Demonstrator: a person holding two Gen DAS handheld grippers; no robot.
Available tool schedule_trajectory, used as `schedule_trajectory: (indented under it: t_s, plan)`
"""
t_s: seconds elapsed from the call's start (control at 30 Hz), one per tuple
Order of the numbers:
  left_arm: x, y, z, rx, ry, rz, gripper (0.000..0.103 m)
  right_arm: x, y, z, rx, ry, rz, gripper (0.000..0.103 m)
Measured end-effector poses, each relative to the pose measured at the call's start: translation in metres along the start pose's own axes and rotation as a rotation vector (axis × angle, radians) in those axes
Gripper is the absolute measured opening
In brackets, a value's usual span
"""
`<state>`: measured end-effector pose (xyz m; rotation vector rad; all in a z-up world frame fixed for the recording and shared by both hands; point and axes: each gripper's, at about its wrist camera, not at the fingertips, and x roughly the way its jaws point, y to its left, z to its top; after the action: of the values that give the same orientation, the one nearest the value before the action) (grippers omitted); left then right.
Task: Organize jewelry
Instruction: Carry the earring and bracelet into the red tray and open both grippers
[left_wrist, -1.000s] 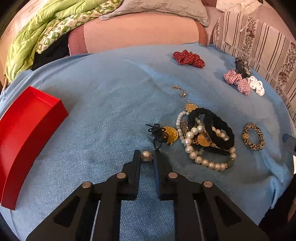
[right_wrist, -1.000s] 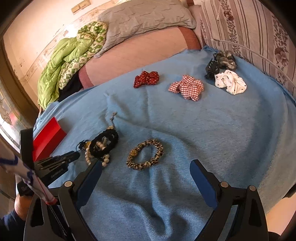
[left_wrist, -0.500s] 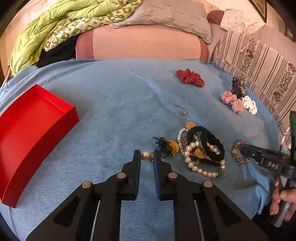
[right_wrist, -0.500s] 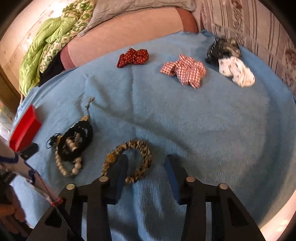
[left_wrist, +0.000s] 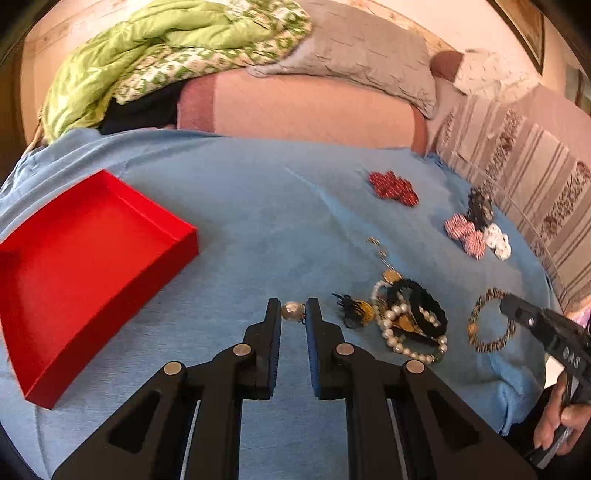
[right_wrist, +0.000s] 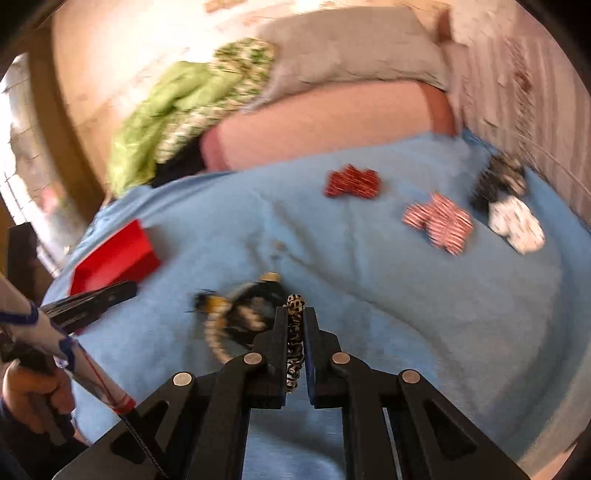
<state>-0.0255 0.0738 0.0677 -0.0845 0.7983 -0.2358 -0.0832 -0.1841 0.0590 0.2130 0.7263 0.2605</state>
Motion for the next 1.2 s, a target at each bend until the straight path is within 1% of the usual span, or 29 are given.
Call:
schedule_trajectory:
  t_s: [0.17, 0.33, 0.5, 0.63, 0.9, 1.0, 1.03, 1.2]
  plan:
    - [-0.016, 0.023, 0.009, -0.036, -0.044, 0.033, 0.013, 0.007, 0.03, 0.009, -0.054, 0.018, 0.065, 0.008]
    - [-0.027, 0.063, 0.02, -0.105, -0.068, 0.075, 0.013, 0.018, 0.064, 0.03, -0.087, 0.03, 0.148, 0.008]
    - [-0.029, 0.107, 0.028, -0.181, -0.081, 0.116, 0.013, 0.048, 0.108, 0.057, -0.097, 0.081, 0.254, 0.008]
    - [-0.03, 0.149, 0.039, -0.239, -0.094, 0.162, 0.013, 0.072, 0.141, 0.073, -0.111, 0.119, 0.301, 0.008]
    - [-0.012, 0.24, 0.052, -0.385, -0.072, 0.223, 0.013, 0.142, 0.231, 0.11, -0.204, 0.174, 0.361, 0.008]
    - [-0.004, 0.257, 0.053, -0.419, -0.059, 0.233, 0.013, 0.173, 0.26, 0.122, -0.212, 0.2, 0.379, 0.008]
    - [-0.002, 0.263, 0.052, -0.428, -0.056, 0.235, 0.013, 0.188, 0.275, 0.126, -0.22, 0.209, 0.382, 0.008]
    - [0.008, 0.276, 0.049, -0.46, -0.043, 0.226, 0.013, 0.246, 0.317, 0.135, -0.227, 0.263, 0.38, 0.008]
